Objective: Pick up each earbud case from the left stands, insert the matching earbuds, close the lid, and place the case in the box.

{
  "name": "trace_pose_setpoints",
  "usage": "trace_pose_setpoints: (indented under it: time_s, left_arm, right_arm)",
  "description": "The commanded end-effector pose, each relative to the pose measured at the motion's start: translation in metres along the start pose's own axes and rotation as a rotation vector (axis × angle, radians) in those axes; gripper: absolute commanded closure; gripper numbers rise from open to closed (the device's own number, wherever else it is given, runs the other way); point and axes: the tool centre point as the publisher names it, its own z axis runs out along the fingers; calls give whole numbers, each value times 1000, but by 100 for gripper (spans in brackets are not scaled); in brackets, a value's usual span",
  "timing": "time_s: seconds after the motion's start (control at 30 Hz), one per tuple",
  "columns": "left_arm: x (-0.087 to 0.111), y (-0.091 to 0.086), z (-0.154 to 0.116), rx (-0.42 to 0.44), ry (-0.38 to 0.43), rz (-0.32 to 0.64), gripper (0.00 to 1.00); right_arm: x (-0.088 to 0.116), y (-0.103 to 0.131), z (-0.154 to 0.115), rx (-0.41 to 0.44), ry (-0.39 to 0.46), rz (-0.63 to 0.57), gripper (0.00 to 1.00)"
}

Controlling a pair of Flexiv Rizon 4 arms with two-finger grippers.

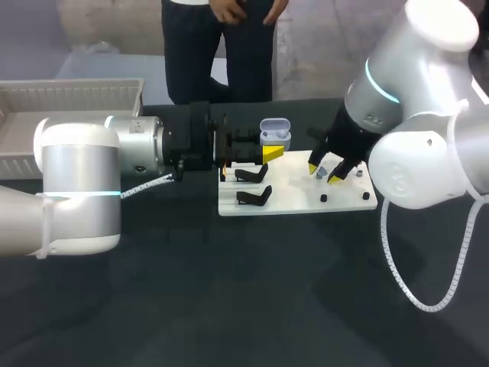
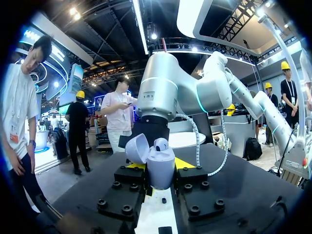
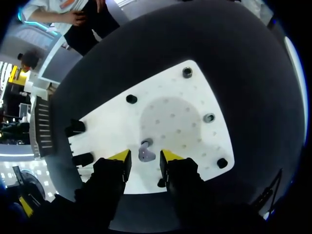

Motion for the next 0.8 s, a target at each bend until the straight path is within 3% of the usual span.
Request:
trace_pose_setpoints:
  time_s: [0.03, 0.8]
  left_arm:
    - [1, -1, 0, -6, -4, 4, 100]
    - [1, -1, 0, -6, -4, 4, 100]
  right_arm:
    - [1, 0, 0, 0, 2, 0, 68]
    - [1, 0, 3, 4, 5, 6, 77]
